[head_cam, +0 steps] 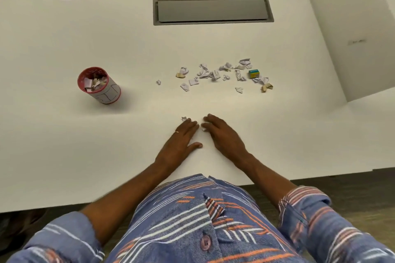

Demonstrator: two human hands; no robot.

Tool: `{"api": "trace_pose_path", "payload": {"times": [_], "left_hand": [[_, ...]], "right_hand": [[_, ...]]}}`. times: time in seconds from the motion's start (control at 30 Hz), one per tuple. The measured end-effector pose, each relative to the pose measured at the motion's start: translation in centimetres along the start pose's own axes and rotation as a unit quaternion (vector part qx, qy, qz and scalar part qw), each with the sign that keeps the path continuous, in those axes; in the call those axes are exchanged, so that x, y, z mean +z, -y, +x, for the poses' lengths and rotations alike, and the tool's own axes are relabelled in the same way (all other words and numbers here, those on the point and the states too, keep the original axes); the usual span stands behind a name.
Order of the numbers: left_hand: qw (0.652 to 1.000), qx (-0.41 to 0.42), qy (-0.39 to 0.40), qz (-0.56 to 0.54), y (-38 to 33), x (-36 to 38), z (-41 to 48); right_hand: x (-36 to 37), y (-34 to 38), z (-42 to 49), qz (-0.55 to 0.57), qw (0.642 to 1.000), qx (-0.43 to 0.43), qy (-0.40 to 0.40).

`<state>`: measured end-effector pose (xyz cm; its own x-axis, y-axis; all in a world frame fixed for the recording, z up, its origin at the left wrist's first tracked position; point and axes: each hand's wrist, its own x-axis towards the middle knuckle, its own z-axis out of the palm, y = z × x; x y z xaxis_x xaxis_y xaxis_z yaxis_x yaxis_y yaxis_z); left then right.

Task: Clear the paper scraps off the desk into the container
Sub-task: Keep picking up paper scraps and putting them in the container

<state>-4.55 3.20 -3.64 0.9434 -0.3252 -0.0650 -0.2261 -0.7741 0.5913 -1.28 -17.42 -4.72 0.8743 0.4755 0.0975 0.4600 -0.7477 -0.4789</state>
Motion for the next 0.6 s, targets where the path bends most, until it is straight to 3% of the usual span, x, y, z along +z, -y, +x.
{"api": "trace_pose_path", "payload": {"times": [0.1,0.2,0.37,0.6], "left_hand": [[0.999,0.023,-0.043,0.004,0.6,-0.3,0.4],[0.994,0.032,-0.062,0.09,0.8,-1.0,1.0],[0.997,0.002,-0.022,0.072,1.4,-1.7,2.1],[0.993,0.099,-0.057,0.008,2.4,-0.1,1.6]], "right_hand": [[-1.6,-1.4,-0.6,-0.037,0.999,-0.013,0.01],[-3.6,-2.1,-2.1,-0.066,0.994,-0.026,0.086],[-5.1,-2.8,-5.5,-0.084,0.975,-0.045,0.201],[-3.5,-0.2,-6.7,-0.122,0.979,-0.016,0.162]]}}
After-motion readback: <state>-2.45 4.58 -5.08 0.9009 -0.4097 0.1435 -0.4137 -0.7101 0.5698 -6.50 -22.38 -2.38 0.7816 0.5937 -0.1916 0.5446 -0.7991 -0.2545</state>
